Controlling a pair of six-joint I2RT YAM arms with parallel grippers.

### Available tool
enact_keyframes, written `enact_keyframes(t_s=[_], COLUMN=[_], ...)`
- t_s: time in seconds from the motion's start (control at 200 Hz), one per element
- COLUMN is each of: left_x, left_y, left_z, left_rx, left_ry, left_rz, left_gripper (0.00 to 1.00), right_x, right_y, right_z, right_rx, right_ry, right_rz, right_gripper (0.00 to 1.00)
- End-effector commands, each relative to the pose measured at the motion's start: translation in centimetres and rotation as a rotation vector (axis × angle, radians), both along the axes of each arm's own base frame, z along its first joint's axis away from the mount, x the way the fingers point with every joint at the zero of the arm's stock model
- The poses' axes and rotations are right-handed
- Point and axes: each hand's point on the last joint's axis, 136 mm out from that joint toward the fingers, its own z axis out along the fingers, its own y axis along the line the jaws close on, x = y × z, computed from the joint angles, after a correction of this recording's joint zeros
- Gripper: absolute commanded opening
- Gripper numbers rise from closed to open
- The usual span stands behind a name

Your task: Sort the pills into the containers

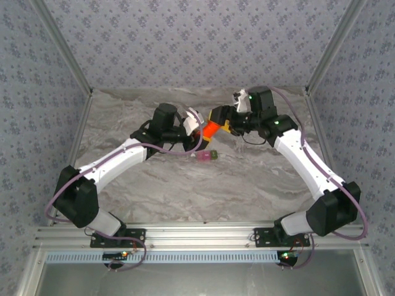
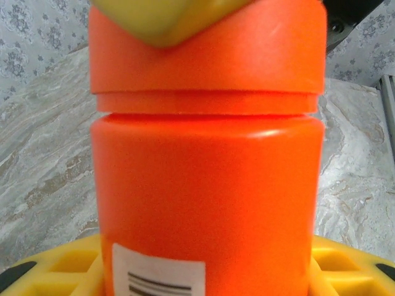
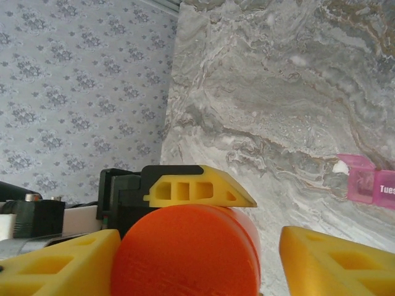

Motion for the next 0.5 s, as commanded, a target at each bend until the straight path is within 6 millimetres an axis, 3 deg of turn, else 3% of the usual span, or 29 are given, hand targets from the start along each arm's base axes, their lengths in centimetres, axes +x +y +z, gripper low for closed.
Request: enact_keyframes(t_s=[0.0, 0.12, 0.26, 0.495], left_x=[0.3, 0.3, 0.3, 0.2], left_y=[-0.6, -0.6, -0.6, -0.6], left_z=[2.4, 2.4, 2.4, 2.2], left_rx=[-0.050, -0.048, -0.048, -0.047], left_ry=[-0.050, -0.052, -0.052, -0.044], left_rz=[-0.030, -0.029, -0.029, -0.031], left_gripper=[0.00, 0.00, 0.00, 0.00], right_x=[0.2, 0.0, -0.1, 0.2], right_y=[0.2, 0.6, 0.8, -0.7], right_z=[0.1, 0.1, 0.5, 2.2], right_rx=[-0.012, -0.002, 0.012, -0.090], right_ry=[0.007, 0.002, -0.044, -0.398], right_rz=[-0.006, 0.027, 0.092, 0.248], right_gripper=[0.60, 0.45, 0.37, 0.37])
